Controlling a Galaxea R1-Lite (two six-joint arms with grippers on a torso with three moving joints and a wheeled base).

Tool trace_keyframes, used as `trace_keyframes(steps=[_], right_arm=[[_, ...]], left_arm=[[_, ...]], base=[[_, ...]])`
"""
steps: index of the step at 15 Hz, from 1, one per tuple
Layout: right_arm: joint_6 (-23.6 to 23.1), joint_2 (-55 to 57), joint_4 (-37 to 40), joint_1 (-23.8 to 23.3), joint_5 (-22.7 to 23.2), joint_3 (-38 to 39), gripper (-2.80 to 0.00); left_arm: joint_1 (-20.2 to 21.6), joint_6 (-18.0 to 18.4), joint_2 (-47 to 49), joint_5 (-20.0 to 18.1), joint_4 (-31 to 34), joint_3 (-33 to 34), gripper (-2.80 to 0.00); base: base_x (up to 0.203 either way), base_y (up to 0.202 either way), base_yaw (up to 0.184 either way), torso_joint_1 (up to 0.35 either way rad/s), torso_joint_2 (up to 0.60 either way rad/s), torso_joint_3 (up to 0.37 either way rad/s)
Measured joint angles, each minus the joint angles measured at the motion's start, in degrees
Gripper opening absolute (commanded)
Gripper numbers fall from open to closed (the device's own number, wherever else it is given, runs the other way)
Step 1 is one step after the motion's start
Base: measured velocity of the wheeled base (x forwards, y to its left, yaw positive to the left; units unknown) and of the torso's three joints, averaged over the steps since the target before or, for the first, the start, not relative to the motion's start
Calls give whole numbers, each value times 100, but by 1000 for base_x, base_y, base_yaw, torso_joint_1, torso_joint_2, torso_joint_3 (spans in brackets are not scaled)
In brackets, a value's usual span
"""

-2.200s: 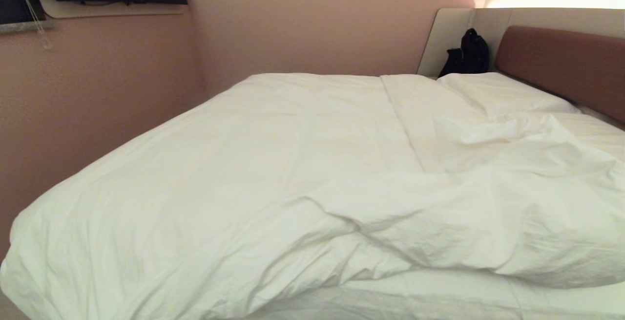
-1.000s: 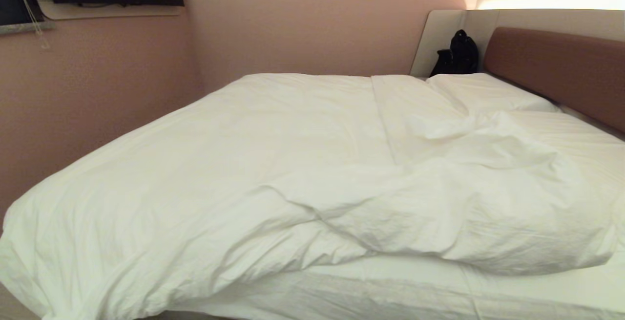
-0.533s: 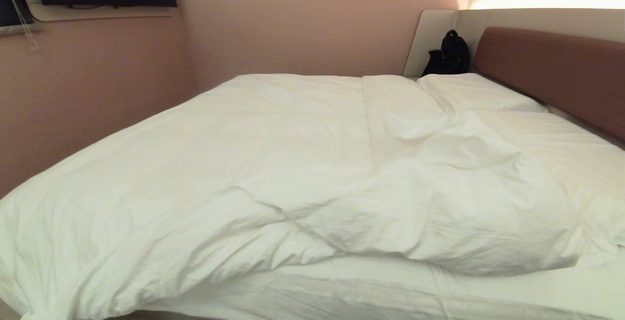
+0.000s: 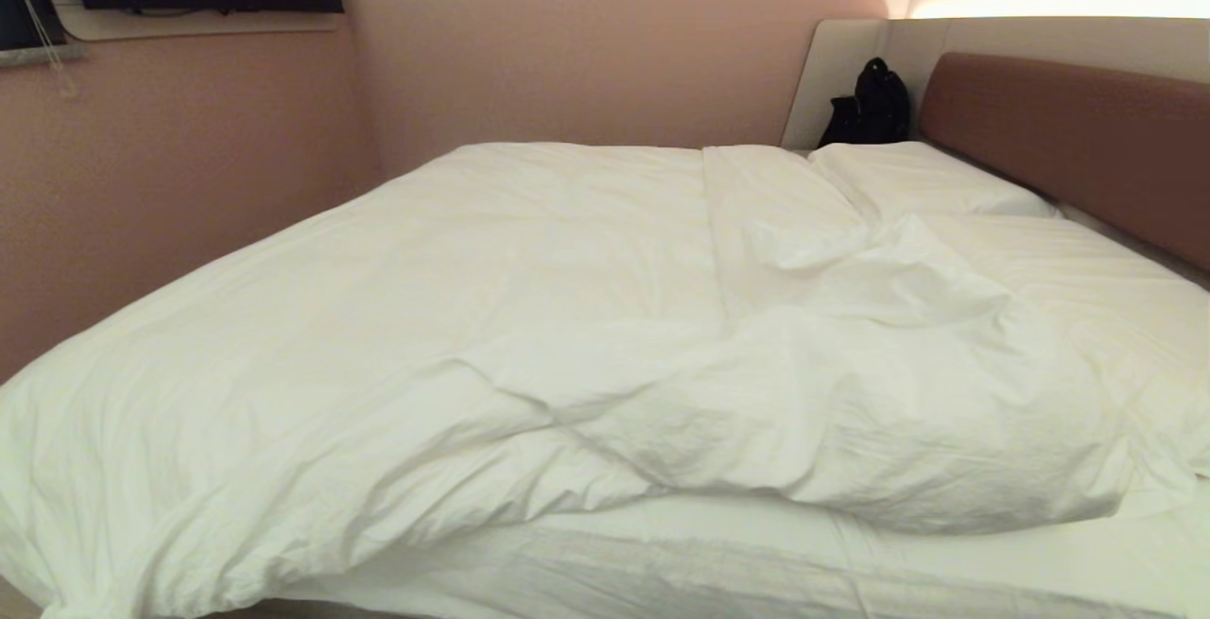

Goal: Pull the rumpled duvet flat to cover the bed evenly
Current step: Hold the folded corner of the quilt

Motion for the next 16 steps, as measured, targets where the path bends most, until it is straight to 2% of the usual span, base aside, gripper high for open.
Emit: trace_keyframes(steps=[16], right_arm=[[-27,0,5,0,0,0,-280]], left_arm=[[0,5,0,2,2,0,-280]], base=[[0,0,0,0,0,0]])
